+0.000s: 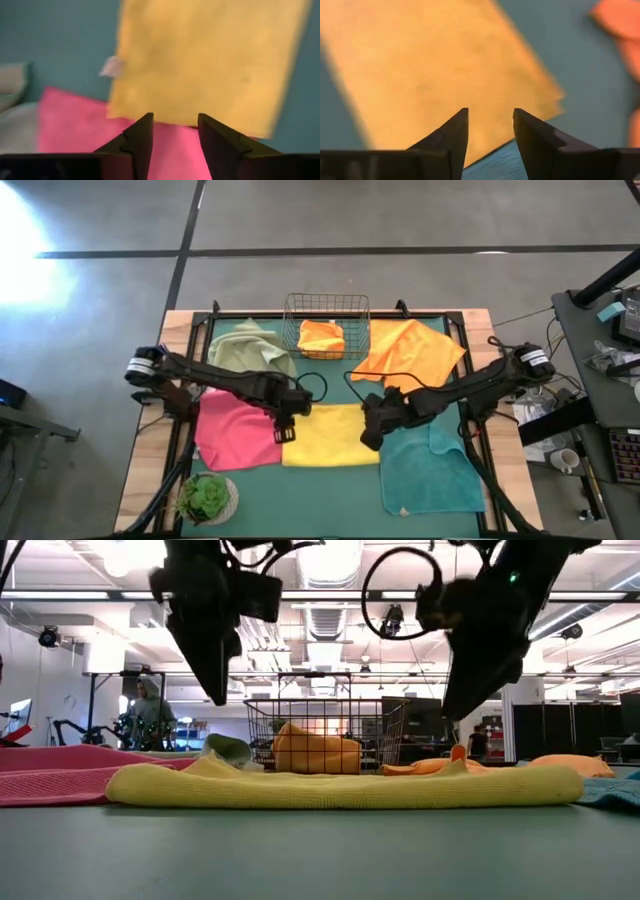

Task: Fold microfiber towels
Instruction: Fold the yellow microfiber towel

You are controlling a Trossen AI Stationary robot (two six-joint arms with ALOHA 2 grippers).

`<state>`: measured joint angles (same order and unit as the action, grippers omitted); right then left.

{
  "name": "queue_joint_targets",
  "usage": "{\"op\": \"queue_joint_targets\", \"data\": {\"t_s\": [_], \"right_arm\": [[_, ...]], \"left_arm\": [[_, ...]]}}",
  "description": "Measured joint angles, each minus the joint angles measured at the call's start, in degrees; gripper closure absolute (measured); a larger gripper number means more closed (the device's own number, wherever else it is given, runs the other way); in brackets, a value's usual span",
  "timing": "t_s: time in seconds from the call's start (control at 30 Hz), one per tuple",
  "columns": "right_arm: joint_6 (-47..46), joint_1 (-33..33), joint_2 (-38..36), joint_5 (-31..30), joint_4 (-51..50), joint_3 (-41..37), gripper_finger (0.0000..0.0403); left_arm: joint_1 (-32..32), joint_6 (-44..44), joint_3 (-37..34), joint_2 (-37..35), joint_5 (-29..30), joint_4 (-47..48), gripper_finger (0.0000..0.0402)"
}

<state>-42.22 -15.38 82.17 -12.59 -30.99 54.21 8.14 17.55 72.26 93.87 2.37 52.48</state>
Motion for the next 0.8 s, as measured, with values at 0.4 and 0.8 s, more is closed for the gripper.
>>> {"op": "queue_joint_targets", "data": {"t_s": [0.4, 0.8], "right_arm": [[8.01, 5.19, 4.35, 0.86, 1.71, -0.62, 0.0334], [12.26, 10.04, 10.15, 6.01, 3.71, -0.73, 0.0394]], "left_arm": [[4.7, 3.09, -7.72, 1.28, -2.76, -21.75, 0.0313], [5.79, 7.43, -17.58, 1.5, -6.34, -33.93, 0.0396]]}}
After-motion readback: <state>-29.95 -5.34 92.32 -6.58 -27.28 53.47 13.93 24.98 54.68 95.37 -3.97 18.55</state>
